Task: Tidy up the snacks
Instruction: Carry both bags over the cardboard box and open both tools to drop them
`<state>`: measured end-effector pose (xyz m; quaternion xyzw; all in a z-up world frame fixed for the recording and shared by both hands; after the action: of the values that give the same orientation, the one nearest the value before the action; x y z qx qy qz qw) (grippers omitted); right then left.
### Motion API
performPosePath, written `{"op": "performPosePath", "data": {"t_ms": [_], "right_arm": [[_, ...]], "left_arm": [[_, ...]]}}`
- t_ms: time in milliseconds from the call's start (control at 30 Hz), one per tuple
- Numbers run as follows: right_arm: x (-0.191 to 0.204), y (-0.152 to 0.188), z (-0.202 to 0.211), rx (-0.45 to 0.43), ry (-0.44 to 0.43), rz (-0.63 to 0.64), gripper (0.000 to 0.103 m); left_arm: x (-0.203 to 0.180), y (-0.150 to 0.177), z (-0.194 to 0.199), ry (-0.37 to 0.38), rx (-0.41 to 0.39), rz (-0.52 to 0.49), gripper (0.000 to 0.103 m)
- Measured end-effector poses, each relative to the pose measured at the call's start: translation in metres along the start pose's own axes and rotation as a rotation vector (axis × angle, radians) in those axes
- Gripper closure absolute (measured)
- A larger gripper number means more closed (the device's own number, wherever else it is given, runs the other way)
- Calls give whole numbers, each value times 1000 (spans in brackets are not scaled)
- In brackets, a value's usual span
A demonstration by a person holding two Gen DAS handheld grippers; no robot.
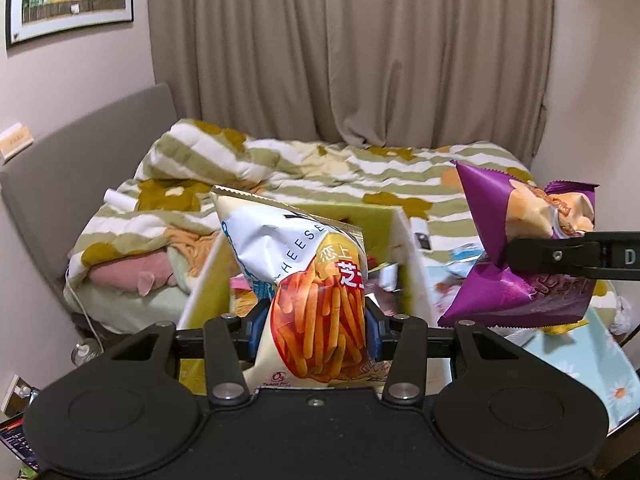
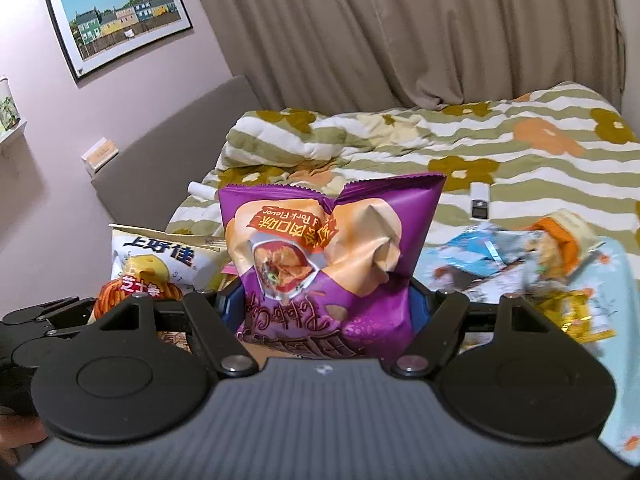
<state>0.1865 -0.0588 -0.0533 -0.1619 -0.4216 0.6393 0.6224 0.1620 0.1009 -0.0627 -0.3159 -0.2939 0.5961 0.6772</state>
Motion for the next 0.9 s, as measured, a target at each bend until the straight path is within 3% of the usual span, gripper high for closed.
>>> {"op": "performPosePath", "data": {"t_ms": [267,300,333,367,500,900], "right_arm": [[35,13,-49,56,50,-16,13],[37,15,-54,62,61,-21,13],[37,17,-58,67,70,-27,13],[37,19,-62,71,80,-33,13],[37,26,-71,87,114,-47,13],[58,34,-101,149,133,-73,11]], "left_arm": [[36,20,-45,52,77,17,47],[40,22,-50,59,86,17,32],[43,24,-53,65,92,17,10],[46,26,-54,68,89,17,3],[57,27,-50,93,71,14,2],[97,15,-37,52,41,-5,1]]}}
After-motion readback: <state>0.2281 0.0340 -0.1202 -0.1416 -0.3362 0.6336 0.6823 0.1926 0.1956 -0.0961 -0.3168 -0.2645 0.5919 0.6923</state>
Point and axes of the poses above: each gripper's, at about its wrist camera, not at the fingertips, and z roughly against the way its jaws point, x to its left, y to its underside, the point moved 10 cm from there along -z, roughly the way its jaws point, and after that the axes turned 1 degree about x, right-handed, at the moved point
